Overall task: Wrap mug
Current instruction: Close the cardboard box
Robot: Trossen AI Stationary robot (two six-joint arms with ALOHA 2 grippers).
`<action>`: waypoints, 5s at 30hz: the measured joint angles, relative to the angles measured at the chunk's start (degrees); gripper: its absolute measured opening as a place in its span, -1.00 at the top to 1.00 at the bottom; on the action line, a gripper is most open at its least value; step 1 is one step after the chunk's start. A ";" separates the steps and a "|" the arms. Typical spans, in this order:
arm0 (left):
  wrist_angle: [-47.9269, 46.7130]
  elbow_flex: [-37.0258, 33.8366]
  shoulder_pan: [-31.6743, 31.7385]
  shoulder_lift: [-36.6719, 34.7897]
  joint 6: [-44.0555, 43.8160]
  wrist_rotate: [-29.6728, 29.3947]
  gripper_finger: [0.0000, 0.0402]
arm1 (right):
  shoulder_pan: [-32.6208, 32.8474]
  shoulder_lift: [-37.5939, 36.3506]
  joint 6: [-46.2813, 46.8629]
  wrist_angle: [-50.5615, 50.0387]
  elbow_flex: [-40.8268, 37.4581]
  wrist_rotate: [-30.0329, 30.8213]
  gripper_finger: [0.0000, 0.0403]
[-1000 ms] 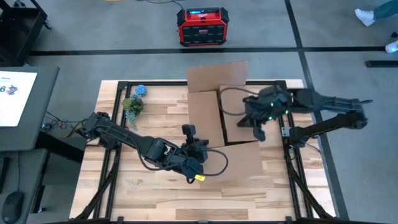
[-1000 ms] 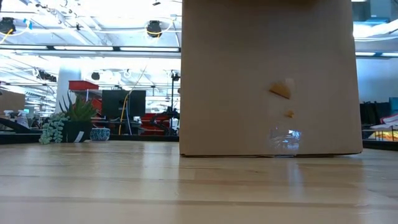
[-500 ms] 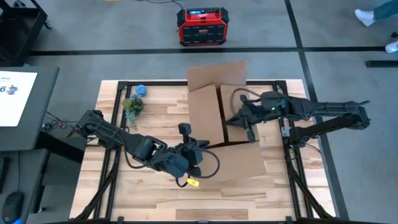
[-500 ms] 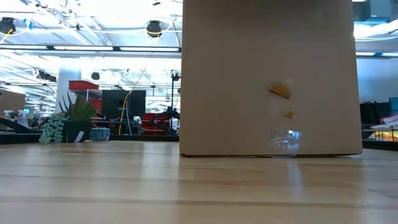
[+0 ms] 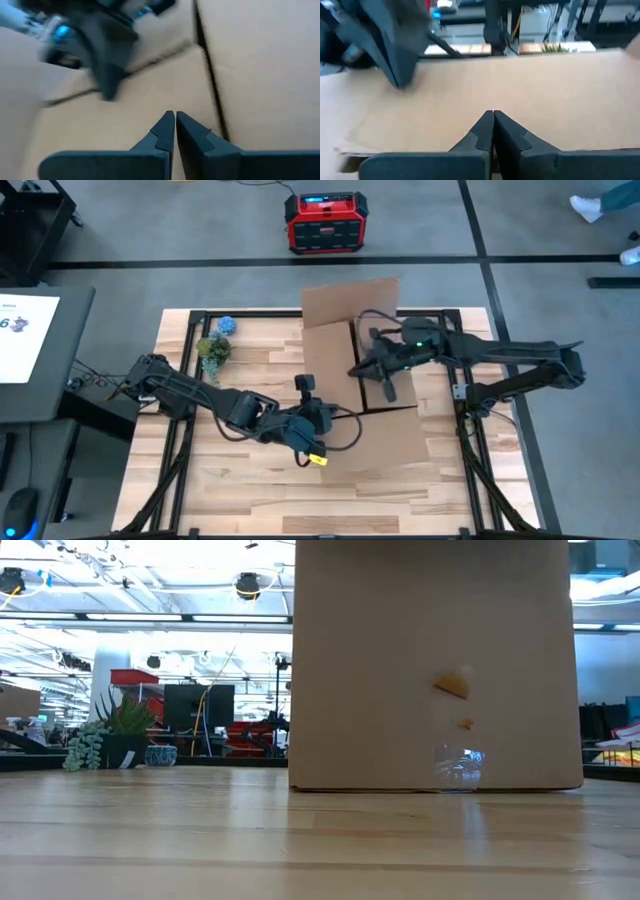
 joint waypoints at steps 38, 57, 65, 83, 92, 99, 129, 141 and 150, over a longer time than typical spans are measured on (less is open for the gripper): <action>-0.02 0.29 29.54 -13.67 7.80 5.08 1.00 | 4.47 1.30 0.49 -10.47 0.07 -1.44 1.00; 11.00 -7.58 40.65 -11.58 10.82 34.24 1.00 | 4.44 1.30 0.42 -10.55 0.02 -1.42 1.00; 4.42 -7.53 39.07 -10.70 7.01 54.53 1.00 | 5.69 1.30 0.78 -10.29 0.02 -1.20 1.00; 1.84 -11.68 37.14 -8.45 5.07 52.10 1.00 | 9.38 -11.73 -3.82 -15.76 6.51 11.58 1.00; 0.33 -9.10 33.88 -11.81 4.94 52.88 1.00 | -1.36 -6.45 -3.45 -29.37 6.32 8.96 1.00; -4.59 -8.85 28.80 -17.96 0.33 49.00 1.00 | -4.41 -5.74 -3.60 -29.65 6.32 6.98 1.00; 67.33 -18.42 -11.48 8.03 19.59 0.09 1.00 | -4.27 -7.31 -3.37 -29.82 6.32 5.90 1.00; 89.85 -17.59 -7.53 7.88 44.96 -18.26 1.00 | -4.27 -8.60 -3.32 -27.23 7.46 5.60 1.00; 89.08 -17.59 0.67 7.88 45.27 -29.89 1.00 | -4.31 -8.83 -3.12 -27.36 11.12 4.64 1.00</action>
